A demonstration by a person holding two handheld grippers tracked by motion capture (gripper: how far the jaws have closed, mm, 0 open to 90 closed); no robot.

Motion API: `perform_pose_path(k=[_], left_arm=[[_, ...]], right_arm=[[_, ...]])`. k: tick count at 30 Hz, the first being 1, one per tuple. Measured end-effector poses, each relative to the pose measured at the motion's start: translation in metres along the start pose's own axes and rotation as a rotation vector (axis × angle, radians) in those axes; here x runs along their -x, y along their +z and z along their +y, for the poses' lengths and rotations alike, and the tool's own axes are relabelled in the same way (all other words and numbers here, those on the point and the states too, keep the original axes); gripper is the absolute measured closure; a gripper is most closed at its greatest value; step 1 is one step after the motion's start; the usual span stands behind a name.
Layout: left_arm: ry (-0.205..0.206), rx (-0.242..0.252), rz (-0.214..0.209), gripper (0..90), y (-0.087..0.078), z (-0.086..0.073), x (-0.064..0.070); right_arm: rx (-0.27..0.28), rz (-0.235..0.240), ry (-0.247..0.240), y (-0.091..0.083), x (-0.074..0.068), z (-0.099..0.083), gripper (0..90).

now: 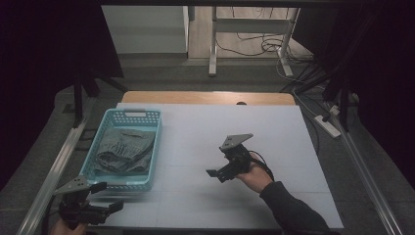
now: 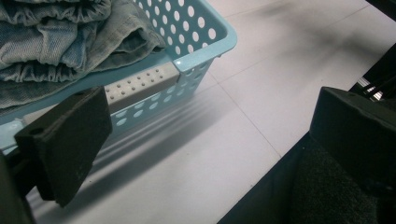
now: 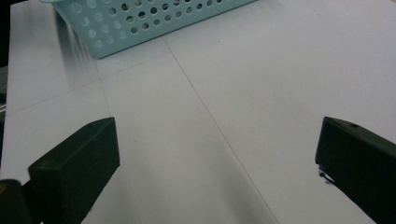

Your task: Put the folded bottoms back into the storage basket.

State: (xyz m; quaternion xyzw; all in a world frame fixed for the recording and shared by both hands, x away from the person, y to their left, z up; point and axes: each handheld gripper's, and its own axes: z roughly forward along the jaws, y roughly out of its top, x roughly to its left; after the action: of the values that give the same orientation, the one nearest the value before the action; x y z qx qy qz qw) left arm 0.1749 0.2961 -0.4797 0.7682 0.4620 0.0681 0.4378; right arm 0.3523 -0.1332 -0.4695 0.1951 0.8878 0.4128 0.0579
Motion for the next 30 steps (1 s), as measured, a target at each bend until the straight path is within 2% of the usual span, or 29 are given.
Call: perform_pose_path(k=[14, 18, 22, 30], left_arm=[[-0.001, 0.004, 0.004, 0.0, 0.0, 0.0, 0.0], [0.001, 0.006, 0.01, 0.0, -0.001, 0.0, 0.001], [0.014, 0.006, 0.034, 0.0, -0.001, 0.0, 0.001], [0.015, 0.002, 0.031, 0.0, -0.001, 0.0, 0.001]], right_arm=[[-0.012, -0.011, 0.027, -0.014, -0.004, -0.015, 0.0], [-0.023, -0.03, 0.03, -0.02, -0.005, -0.023, 0.0], [-0.017, -0.045, 0.051, -0.027, -0.005, -0.032, 0.0], [-0.033, -0.073, 0.091, -0.035, -0.003, -0.045, 0.0]])
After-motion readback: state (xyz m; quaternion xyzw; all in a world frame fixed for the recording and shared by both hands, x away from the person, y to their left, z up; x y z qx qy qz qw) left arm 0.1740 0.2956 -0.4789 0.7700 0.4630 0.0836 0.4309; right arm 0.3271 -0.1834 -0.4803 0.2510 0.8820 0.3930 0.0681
